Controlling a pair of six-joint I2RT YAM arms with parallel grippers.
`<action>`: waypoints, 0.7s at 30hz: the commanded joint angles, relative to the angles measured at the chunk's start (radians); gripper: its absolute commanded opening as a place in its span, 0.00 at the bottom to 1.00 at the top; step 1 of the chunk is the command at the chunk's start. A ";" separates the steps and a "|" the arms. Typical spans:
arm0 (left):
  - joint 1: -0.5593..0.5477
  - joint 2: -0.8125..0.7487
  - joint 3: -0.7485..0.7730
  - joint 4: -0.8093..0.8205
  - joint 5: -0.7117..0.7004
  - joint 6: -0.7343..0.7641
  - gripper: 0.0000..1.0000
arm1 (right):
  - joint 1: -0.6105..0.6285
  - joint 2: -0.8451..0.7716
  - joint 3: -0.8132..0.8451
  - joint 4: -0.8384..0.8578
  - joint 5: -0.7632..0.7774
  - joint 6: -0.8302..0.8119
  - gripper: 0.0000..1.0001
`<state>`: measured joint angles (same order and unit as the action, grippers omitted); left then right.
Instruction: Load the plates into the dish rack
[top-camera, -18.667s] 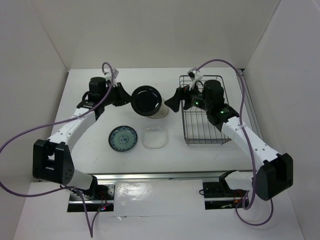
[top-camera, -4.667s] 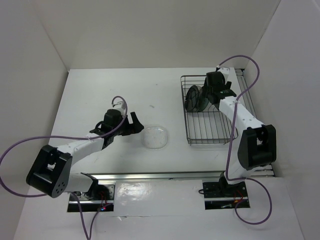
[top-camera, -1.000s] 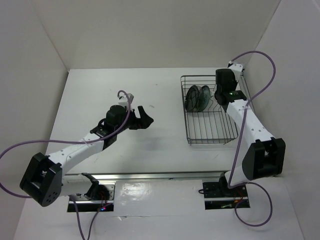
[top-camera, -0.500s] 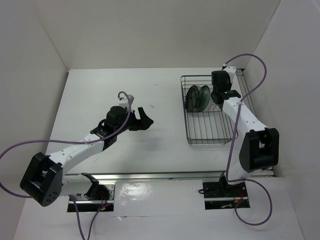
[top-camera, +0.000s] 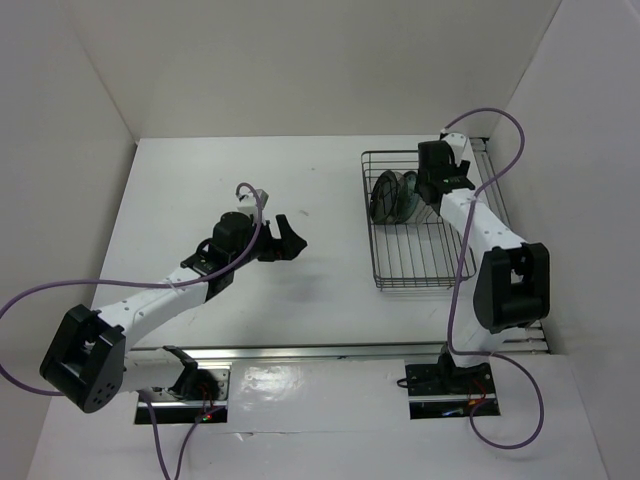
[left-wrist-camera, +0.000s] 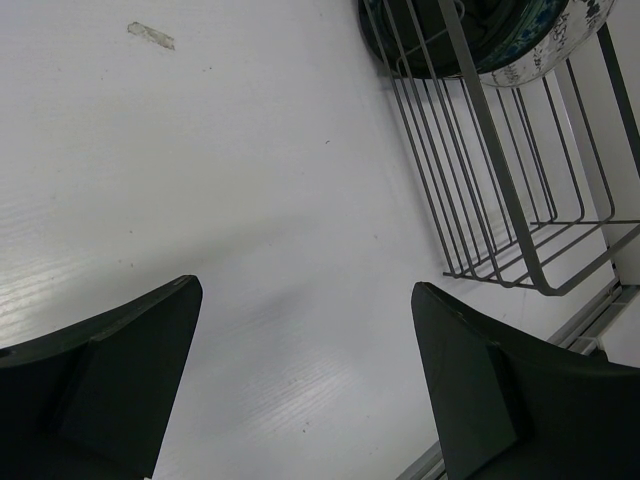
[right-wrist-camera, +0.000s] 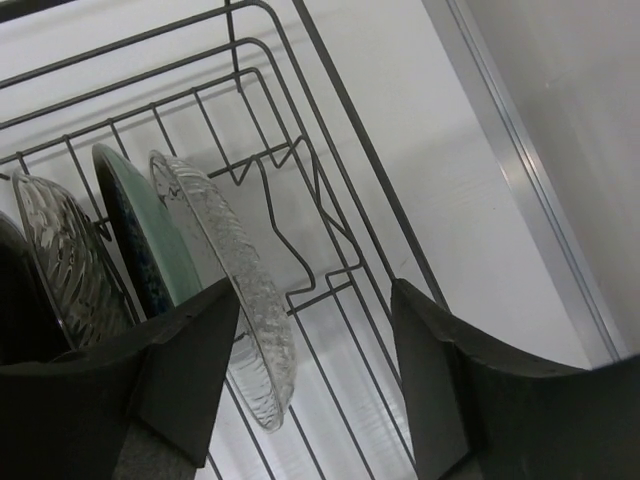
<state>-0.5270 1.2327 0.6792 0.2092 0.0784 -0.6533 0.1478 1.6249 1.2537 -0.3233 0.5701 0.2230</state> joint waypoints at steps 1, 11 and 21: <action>-0.001 -0.016 -0.006 0.041 0.008 0.034 1.00 | -0.007 -0.020 0.082 0.010 0.056 0.024 0.71; -0.001 -0.007 0.005 0.039 0.026 0.024 1.00 | -0.007 -0.105 0.173 -0.057 0.034 0.036 1.00; -0.010 -0.064 0.330 -0.514 -0.213 0.020 1.00 | 0.182 -0.480 0.029 -0.190 -0.119 0.056 1.00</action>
<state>-0.5312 1.2282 0.9104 -0.1432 -0.0345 -0.6502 0.2672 1.2434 1.3251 -0.4469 0.4702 0.2684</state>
